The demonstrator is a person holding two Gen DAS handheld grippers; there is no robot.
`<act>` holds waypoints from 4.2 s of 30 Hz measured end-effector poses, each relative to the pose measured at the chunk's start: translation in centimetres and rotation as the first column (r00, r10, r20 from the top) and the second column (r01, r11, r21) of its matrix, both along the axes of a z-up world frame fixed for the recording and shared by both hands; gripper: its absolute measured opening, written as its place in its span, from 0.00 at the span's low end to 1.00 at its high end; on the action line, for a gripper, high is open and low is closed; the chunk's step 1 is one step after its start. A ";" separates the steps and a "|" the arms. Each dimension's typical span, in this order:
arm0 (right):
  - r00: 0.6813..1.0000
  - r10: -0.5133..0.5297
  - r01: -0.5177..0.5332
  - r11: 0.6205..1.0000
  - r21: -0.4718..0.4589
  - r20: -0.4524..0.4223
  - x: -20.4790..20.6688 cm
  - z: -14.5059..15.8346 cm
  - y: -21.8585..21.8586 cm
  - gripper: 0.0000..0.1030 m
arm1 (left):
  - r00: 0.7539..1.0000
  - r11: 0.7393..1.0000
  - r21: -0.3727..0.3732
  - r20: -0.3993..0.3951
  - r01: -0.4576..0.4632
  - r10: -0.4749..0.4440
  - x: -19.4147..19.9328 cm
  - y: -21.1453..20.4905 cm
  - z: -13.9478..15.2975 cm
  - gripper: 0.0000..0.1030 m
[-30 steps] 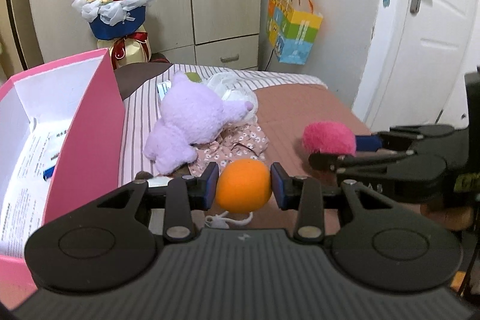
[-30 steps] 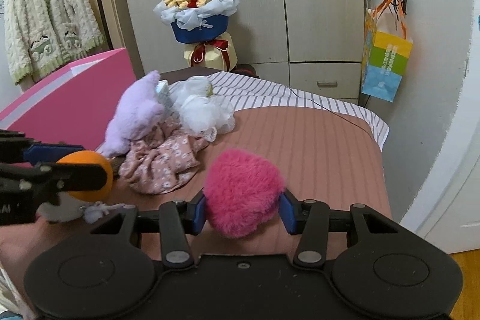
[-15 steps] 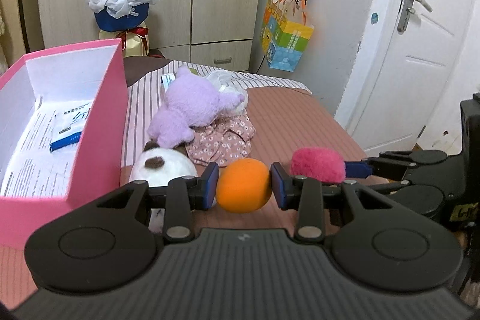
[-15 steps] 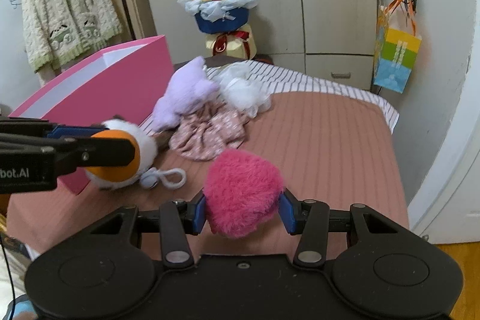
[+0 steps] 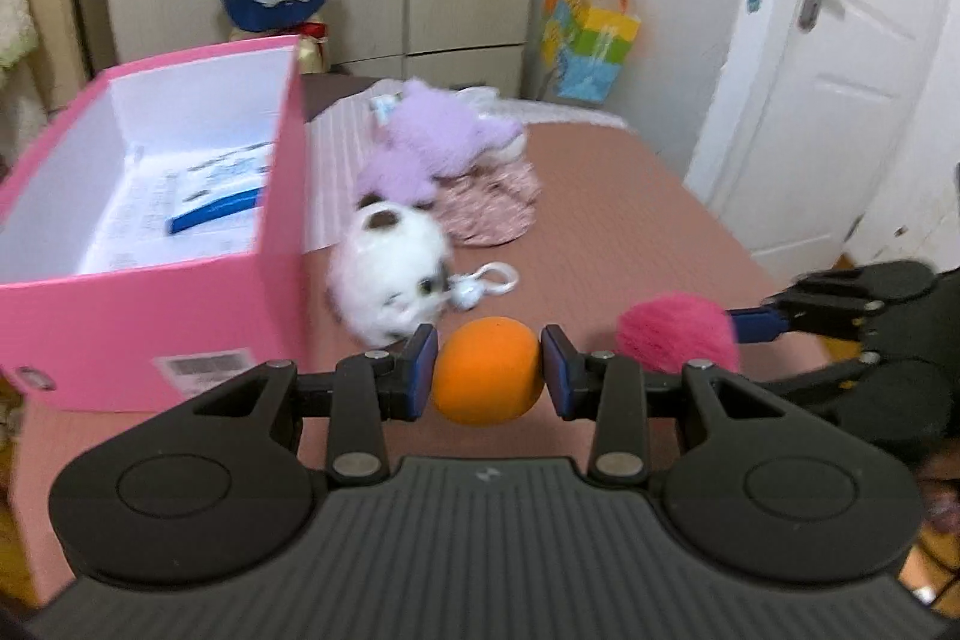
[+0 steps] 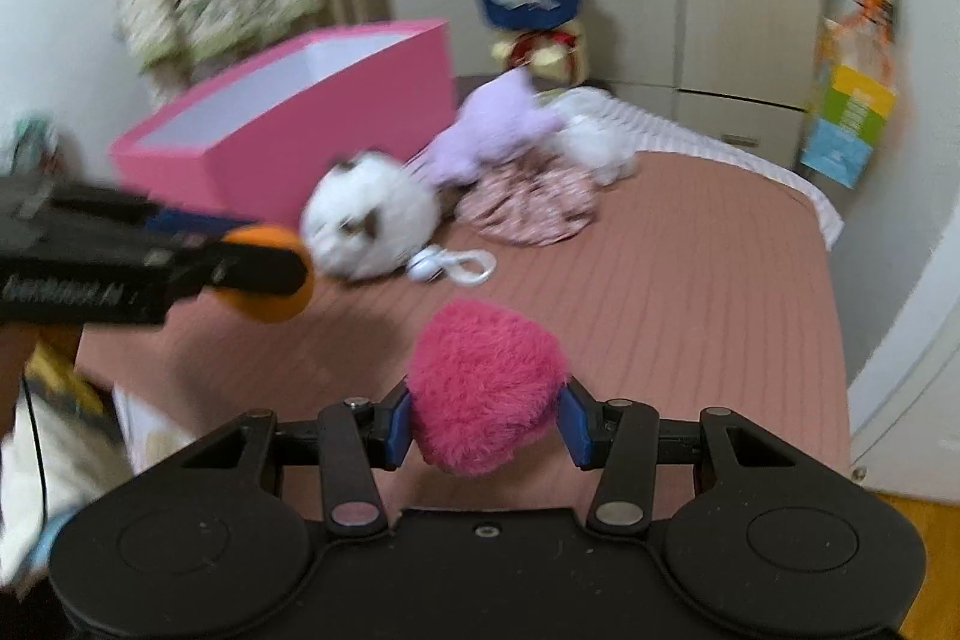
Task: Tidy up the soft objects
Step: 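Carry the pink pompom and orange ball over the pink box with both grippers, then open both grippers to drop the pompom and ball into the box, then move both grippers back toward the plush cat on the table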
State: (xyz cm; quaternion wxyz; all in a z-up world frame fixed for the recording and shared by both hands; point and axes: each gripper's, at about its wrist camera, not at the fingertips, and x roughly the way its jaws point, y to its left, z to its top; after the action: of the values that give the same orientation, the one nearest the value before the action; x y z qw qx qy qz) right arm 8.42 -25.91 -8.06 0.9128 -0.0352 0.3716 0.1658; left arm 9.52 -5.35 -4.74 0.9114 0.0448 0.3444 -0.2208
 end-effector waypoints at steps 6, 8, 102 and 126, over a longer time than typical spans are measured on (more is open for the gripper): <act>0.992 0.117 -0.119 0.991 -0.057 -0.043 -1.2 1.1 2.9 0.51 | 1.000 1.000 0.027 -0.030 -0.001 0.001 -0.8 2.0 1.0 0.35; 0.987 0.151 -0.154 0.987 -0.055 -0.045 -1.5 1.8 3.8 0.51 | 1.000 0.999 0.037 -0.029 0.001 0.000 -1.2 2.8 1.6 0.35; 0.953 0.287 -0.292 0.955 0.054 0.096 16.2 11.3 15.3 0.77 | 0.987 0.987 0.040 0.052 -0.155 0.152 13.9 16.4 8.3 0.70; 0.952 0.279 -0.279 0.960 -0.021 0.127 3.4 12.8 9.1 0.77 | 0.993 0.994 -0.065 0.092 0.084 -0.077 1.6 12.9 11.5 0.74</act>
State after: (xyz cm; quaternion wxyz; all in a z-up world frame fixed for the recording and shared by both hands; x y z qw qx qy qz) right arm 11.85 -16.83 4.76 0.9022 -0.0991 0.3036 0.2900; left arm 11.12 7.59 6.72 0.9172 0.0369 0.2936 -0.2670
